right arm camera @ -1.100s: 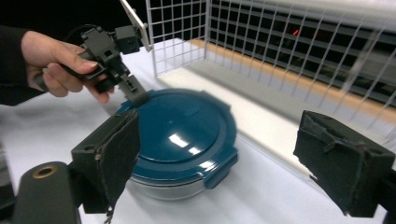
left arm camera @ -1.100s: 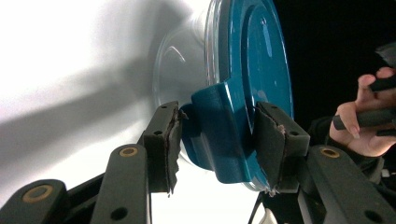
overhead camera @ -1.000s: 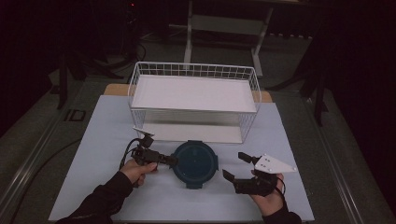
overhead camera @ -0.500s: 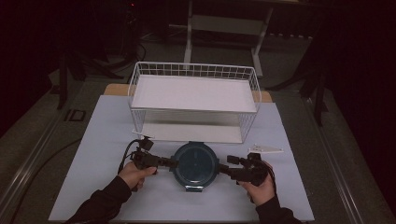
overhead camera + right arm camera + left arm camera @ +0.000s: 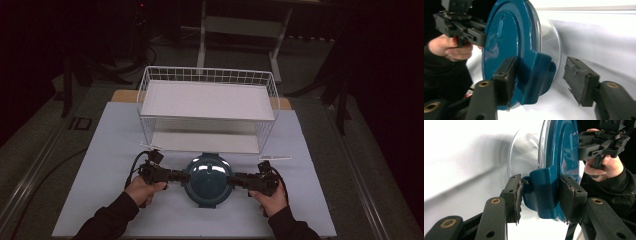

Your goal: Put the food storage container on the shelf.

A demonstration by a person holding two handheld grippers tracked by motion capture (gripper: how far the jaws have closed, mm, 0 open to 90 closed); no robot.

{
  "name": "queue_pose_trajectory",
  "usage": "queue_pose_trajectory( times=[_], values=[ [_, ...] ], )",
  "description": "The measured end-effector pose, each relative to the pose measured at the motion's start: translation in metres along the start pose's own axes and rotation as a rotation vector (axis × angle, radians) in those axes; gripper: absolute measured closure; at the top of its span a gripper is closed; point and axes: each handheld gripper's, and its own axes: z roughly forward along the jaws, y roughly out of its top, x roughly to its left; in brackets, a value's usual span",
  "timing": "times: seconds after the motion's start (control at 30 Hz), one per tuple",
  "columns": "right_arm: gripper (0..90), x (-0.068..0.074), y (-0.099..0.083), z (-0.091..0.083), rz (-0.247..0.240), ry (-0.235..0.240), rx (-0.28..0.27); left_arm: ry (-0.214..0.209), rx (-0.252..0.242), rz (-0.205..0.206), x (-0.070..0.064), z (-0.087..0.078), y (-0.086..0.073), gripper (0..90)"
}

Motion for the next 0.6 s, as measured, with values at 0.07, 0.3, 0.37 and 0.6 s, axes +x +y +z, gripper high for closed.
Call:
queue_pose_trajectory(
  times=[0.07,0.3,0.37,0.6],
  values=[
    [47.6,-0.001,0.0,0.0,0.01,0.026,0.007,0.0,-0.003,0.004,0.0,0.0,-0.001,55.9],
    [54.1,-0.005,-0.004,0.001,0.073,0.089,0.007,0.005,-0.01,0.015,-0.003,-0.001,-0.005,55.9],
    [54.8,-0.007,-0.005,0.001,0.094,0.111,0.011,0.008,-0.011,0.023,-0.004,-0.002,-0.006,56.0],
    [56.3,-0.006,-0.007,0.002,0.094,0.137,0.008,0.008,-0.031,0.0,-0.003,-0.002,-0.011,55.8]
  ],
)
